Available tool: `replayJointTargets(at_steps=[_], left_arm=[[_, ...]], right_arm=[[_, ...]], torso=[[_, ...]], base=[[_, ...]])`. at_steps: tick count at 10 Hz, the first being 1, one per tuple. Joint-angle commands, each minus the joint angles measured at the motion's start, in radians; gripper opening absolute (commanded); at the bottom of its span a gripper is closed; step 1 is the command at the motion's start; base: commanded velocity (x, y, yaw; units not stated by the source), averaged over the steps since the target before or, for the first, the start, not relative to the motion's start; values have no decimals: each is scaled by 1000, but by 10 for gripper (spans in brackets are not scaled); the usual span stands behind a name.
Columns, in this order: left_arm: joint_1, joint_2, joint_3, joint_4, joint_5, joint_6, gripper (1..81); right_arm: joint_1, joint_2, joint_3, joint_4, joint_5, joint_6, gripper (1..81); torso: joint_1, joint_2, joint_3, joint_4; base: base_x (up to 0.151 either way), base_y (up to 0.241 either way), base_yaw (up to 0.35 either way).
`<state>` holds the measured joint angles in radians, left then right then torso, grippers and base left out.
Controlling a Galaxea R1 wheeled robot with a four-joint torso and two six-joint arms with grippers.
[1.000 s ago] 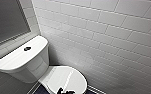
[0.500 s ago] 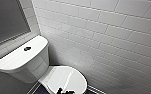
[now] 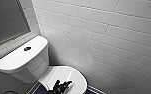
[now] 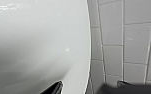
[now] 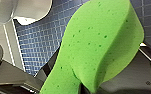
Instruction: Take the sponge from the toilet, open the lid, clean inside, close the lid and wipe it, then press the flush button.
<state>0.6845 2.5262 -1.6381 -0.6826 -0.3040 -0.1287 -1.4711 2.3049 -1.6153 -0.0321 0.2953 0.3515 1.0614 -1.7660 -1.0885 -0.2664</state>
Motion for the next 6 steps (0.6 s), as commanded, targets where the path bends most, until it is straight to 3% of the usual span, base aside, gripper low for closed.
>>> replayJointTargets(at_steps=[1, 3, 6], left_arm=[[-62, -25, 91, 28, 94, 9, 811], [-24, -82, 204, 31, 89, 15, 811], [56, -84, 176, 34, 92, 20, 811]], right_arm=[[17, -46, 28, -20, -54, 1, 10], [25, -40, 29, -20, -56, 1, 10], [25, -28, 23, -20, -56, 0, 10]], torso=[[0, 0, 0, 0], [0, 0, 0, 0], [0, 0, 0, 0]], base=[[0, 0, 0], [0, 0, 0], [0, 0, 0]])
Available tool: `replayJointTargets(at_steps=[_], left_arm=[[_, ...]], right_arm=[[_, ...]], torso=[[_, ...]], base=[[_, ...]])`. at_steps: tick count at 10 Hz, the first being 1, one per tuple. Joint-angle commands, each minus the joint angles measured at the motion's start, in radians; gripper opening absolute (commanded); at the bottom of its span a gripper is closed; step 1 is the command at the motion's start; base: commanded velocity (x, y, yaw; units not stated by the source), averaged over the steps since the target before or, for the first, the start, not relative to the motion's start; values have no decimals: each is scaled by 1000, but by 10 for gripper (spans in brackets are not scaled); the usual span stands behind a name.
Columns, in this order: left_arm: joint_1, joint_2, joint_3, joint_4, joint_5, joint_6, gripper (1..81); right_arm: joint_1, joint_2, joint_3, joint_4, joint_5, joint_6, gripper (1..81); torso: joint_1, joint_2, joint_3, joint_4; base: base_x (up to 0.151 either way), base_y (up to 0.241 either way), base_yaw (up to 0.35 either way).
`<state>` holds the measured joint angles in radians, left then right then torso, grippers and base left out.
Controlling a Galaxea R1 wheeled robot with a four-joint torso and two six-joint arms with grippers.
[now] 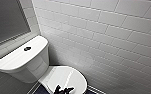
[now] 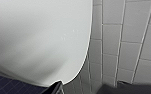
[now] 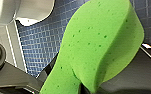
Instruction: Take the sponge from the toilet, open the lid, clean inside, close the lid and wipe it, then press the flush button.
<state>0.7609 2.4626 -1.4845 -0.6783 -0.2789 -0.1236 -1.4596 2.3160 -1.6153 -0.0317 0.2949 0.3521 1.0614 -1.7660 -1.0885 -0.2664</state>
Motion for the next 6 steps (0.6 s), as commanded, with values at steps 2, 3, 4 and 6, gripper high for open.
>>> replayJointTargets(at_steps=[2, 3, 4, 6], left_arm=[[10, -6, -5, 39, 69, 15, 811], [22, 15, -37, 43, 70, 15, 811], [31, 47, -103, 43, 73, 15, 811], [33, 95, -180, 43, 72, 15, 811]], right_arm=[[18, -34, 22, -22, -56, -1, 10], [18, -31, 19, -22, -56, -1, 10], [18, -30, 16, -22, -56, -1, 10], [17, -28, 16, -24, -57, -1, 10]], torso=[[0, 0, 0, 0], [0, 0, 0, 0], [0, 0, 0, 0], [0, 0, 0, 0]], base=[[0, 0, 0], [0, 0, 0], [0, 0, 0], [0, 0, 0]])
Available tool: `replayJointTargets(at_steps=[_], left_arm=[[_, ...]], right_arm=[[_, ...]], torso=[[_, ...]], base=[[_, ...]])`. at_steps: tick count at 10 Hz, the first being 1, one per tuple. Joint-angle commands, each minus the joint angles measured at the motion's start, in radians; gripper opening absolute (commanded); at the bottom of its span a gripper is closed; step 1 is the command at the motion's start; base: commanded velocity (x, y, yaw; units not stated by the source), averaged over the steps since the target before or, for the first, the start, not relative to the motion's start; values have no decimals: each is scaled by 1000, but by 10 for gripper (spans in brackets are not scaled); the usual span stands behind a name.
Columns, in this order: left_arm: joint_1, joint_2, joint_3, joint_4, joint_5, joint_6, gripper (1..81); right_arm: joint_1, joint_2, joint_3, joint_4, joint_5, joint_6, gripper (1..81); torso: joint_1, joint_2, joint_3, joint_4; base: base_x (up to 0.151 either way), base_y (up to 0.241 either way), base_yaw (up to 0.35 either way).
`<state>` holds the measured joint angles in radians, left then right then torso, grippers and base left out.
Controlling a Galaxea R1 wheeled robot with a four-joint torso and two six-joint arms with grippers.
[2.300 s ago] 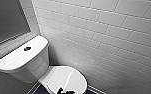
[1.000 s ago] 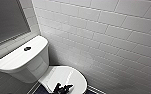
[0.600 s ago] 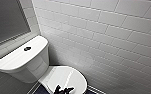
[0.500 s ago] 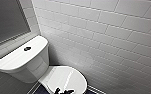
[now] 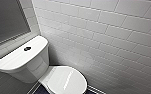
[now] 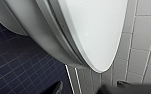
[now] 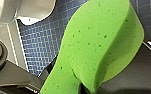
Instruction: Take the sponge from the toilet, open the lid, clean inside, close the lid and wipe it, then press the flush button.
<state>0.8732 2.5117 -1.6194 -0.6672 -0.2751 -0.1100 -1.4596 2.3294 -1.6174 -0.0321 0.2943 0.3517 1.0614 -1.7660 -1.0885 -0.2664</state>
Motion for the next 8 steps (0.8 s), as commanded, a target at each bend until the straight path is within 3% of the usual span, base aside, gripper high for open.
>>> replayJointTargets(at_steps=[1, 8], left_arm=[[-91, 52, -47, 40, 62, 0, 811], [-144, 79, -85, 37, 54, -11, 811]], right_arm=[[15, -43, 16, -23, -56, 0, 10], [11, -46, 21, -23, -56, 0, 10]], torso=[[0, 0, 0, 0], [0, 0, 0, 0]], base=[[0, 0, 0], [0, 0, 0]])
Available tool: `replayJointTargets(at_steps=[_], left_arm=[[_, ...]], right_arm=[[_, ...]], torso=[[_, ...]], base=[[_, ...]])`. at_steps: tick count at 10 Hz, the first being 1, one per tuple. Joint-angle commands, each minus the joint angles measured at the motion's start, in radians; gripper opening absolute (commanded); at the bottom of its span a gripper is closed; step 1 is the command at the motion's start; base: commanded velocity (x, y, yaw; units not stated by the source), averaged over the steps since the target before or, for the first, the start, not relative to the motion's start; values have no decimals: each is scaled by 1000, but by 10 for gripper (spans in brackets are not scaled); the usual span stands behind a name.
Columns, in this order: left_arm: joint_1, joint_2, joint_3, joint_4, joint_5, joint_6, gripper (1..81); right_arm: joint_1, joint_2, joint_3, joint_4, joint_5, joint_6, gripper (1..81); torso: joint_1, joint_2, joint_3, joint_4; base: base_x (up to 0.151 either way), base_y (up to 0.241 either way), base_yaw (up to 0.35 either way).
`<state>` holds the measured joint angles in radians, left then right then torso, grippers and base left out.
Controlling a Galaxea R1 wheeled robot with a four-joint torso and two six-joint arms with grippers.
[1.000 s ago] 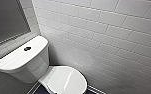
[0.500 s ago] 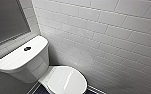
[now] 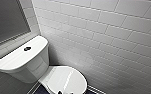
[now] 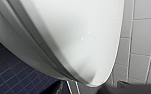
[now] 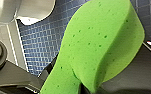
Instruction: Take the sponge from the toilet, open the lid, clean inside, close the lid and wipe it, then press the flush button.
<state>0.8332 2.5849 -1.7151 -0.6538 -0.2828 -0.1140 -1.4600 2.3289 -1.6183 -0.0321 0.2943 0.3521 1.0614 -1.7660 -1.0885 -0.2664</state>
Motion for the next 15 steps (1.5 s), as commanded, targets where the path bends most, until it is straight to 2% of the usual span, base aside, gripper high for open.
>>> replayJointTargets(at_steps=[1, 8, 12, 15], left_arm=[[-107, 15, 2, 22, 62, -9, 811], [-167, 34, -20, 17, 63, -50, 811], [-174, 28, -41, 25, 27, -137, 811], [-182, 25, -46, 25, 22, -150, 811]], right_arm=[[9, -46, 20, -23, -56, -1, 10], [16, -55, 34, -20, -56, -1, 10], [17, -70, 61, -17, -55, 1, 10], [17, -72, 68, -14, -55, 1, 10]], torso=[[0, 0, 0, 0], [0, 0, 0, 0], [0, 0, 0, 0], [0, 0, 0, 0]], base=[[0, 0, 0], [0, 0, 0], [0, 0, 0], [0, 0, 0]])
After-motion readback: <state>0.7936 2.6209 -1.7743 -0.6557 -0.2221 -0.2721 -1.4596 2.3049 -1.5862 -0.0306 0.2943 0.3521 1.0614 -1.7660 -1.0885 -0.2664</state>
